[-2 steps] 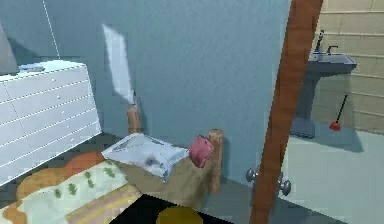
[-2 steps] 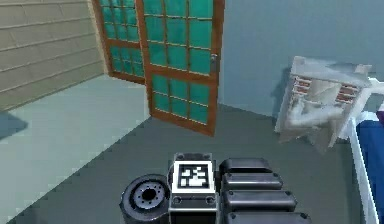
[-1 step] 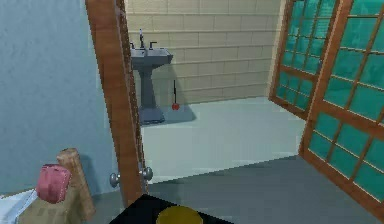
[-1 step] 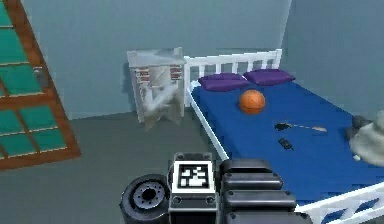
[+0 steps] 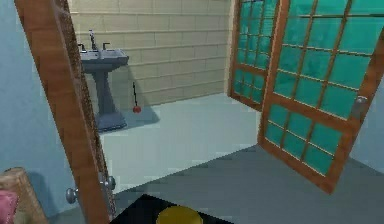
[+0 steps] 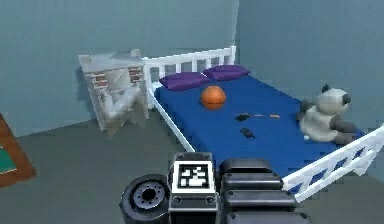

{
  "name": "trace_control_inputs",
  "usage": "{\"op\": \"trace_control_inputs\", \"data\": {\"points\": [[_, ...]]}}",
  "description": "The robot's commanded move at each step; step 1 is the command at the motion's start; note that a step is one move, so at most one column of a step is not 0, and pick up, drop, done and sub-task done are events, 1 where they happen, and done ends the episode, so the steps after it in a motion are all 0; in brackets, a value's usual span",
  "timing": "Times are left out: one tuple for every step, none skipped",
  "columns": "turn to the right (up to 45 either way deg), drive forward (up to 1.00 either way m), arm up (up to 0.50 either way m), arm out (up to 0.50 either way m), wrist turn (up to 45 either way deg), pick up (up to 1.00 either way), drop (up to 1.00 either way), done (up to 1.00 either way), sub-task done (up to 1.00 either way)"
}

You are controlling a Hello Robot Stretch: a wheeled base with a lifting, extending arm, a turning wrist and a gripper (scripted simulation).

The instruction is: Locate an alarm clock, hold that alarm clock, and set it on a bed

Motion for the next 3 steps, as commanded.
{"op": "trace_control_inputs", "data": {"points": [[-45.0,0.0,0.0,0.0,0.0,0.0,0.0,0.0,0.0],[-45.0,0.0,0.0,0.0,0.0,0.0,0.0,0.0,0.0],[-45.0,0.0,0.0,0.0,0.0,0.0,0.0,0.0,0.0]]}}
